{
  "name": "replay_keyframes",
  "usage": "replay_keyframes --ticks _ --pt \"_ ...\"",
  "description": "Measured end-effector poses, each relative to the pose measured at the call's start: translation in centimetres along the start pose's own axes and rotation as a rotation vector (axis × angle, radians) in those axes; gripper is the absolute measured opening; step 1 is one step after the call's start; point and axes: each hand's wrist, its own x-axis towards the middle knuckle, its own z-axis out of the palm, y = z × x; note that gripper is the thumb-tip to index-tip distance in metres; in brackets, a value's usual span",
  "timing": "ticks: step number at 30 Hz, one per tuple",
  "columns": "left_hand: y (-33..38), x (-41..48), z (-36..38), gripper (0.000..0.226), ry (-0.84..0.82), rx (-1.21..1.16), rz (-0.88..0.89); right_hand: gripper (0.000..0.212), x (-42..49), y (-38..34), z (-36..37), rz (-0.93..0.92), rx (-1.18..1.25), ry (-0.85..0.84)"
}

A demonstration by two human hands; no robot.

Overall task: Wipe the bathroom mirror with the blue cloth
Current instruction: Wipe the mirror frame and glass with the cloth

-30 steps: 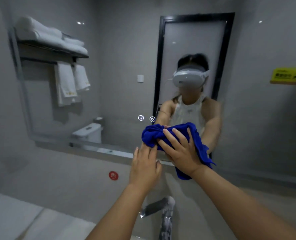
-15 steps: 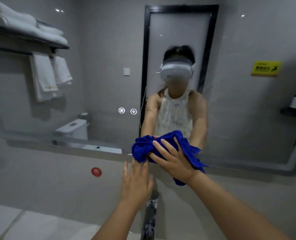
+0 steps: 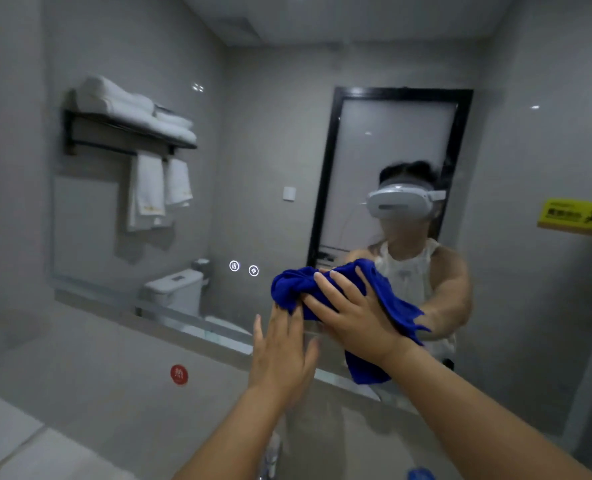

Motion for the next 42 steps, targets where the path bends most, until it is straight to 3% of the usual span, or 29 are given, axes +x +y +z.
replay_keyframes --ticks 8,17,21,28,34,42 --pt "3.5 8.0 -8.2 0.058 0.157 -0.068 0.031 0.038 8.8 8.6 -1.7 -0.007 0.006 0.026" --pt "6.4 18.0 -17.6 0.063 0.336 -0.048 0.138 0.050 21.6 18.0 -4.8 0.195 0.001 -0.100" --pt "7.5 22.3 -20.8 0.064 0.417 -0.101 0.179 0.046 26.0 21.0 -5.5 0.194 -0.012 -0.117" --pt "9.3 26.6 -22.9 0.065 0.520 -0.176 0.225 0.045 29.5 25.2 -6.8 0.174 -0.038 -0.085" --pt "12.5 29.6 -25.0 0.065 0.551 -0.198 0.329 0.046 32.0 28.3 -7.7 0.369 -0.037 0.024" --pt "14.9 31.4 -25.9 0.063 0.606 -0.196 0.365 0.046 32.6 31.3 -9.4 0.469 -0.089 0.056"
